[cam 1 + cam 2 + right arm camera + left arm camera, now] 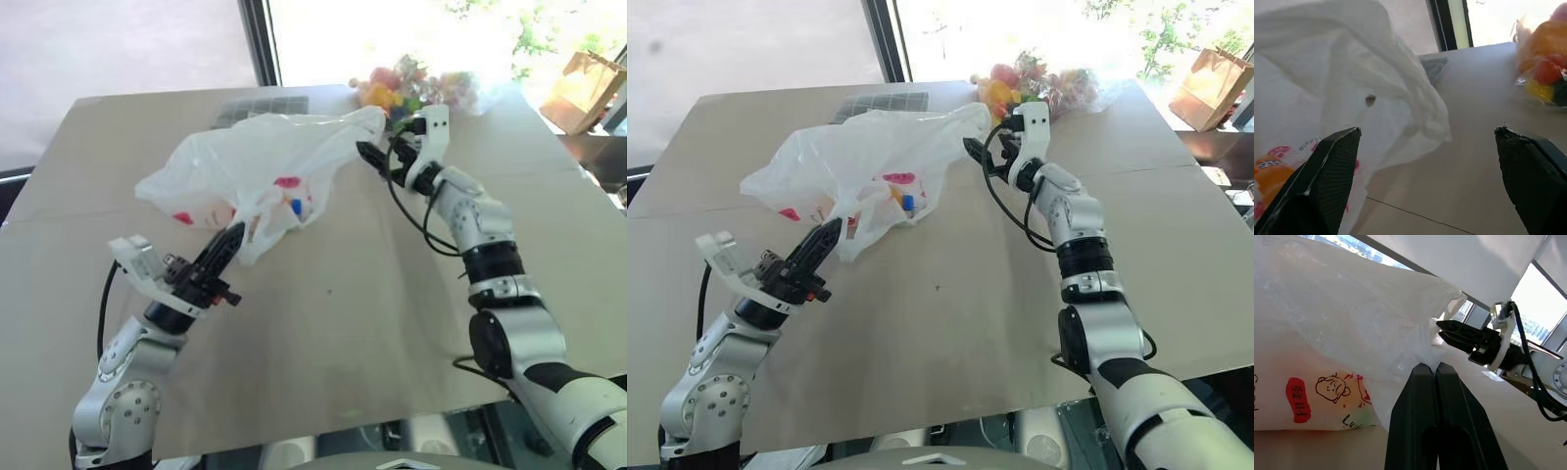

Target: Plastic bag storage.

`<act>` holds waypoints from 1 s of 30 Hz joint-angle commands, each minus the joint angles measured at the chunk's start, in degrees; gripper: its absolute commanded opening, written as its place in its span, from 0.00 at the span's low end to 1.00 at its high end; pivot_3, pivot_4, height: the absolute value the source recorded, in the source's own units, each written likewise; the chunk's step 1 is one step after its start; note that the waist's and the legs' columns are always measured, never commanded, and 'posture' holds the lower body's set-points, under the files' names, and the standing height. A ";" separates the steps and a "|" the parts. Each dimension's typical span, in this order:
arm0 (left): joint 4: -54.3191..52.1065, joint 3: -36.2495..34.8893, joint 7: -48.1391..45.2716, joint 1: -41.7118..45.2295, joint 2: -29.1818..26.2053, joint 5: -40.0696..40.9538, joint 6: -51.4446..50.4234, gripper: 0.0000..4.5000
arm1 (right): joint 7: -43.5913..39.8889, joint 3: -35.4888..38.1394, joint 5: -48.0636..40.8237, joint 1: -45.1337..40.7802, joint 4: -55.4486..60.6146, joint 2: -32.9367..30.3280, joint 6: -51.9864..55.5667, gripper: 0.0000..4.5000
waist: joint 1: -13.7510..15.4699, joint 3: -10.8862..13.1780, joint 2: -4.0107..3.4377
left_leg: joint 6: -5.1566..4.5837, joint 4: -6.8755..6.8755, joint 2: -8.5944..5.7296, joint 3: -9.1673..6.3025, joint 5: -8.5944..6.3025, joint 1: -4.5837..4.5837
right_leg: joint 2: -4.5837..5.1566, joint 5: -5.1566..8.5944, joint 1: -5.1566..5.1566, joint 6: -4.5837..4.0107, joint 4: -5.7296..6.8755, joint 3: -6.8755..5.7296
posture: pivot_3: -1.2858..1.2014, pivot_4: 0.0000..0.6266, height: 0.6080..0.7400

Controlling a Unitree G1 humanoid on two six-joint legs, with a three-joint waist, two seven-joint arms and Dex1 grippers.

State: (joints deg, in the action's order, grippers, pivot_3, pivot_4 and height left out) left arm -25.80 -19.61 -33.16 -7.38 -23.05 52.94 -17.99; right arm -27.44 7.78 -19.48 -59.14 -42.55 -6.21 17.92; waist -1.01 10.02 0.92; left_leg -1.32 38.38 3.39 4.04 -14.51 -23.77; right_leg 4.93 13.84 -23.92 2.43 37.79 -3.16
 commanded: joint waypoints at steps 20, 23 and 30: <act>-3.26 -0.09 1.53 -1.51 1.80 -1.48 0.97 0.00 | -17.00 7.21 -0.07 -10.59 -23.02 1.72 -19.97 0.22 | -0.03 0.01 -0.01 | 0.03 -0.07 0.02 0.01 0.02 -0.01 | 0.02 0.00 0.00 0.00 -0.06 -0.02 | 0.52 0.24 1.00; -2.62 0.09 1.25 -0.63 1.28 -1.34 0.47 0.00 | -18.40 6.26 0.80 -9.13 -21.22 0.94 -19.38 0.00 | -0.01 0.01 -0.01 | 0.04 -0.07 0.02 0.01 0.02 -0.02 | 0.03 0.00 0.00 0.00 -0.07 -0.02 | 0.52 0.24 1.00; 0.22 -0.75 3.21 7.98 -2.62 3.18 -5.86 0.00 | -27.30 -0.86 1.01 -1.07 -2.18 -5.31 -3.06 0.00 | 0.34 0.02 -0.01 | 0.05 -0.04 0.01 -0.05 0.03 -0.06 | 0.04 -0.01 0.02 0.00 -0.05 -0.08 | 0.52 0.24 1.00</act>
State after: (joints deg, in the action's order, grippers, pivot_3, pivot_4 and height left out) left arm -25.35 -19.55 -30.64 -1.31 -24.41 53.65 -22.28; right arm -50.99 8.17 -16.74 -60.76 -53.10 -9.65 8.94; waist -0.67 10.03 0.91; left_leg -1.27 38.35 3.40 4.00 -14.48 -23.83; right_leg 4.97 13.83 -23.90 2.44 37.75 -3.25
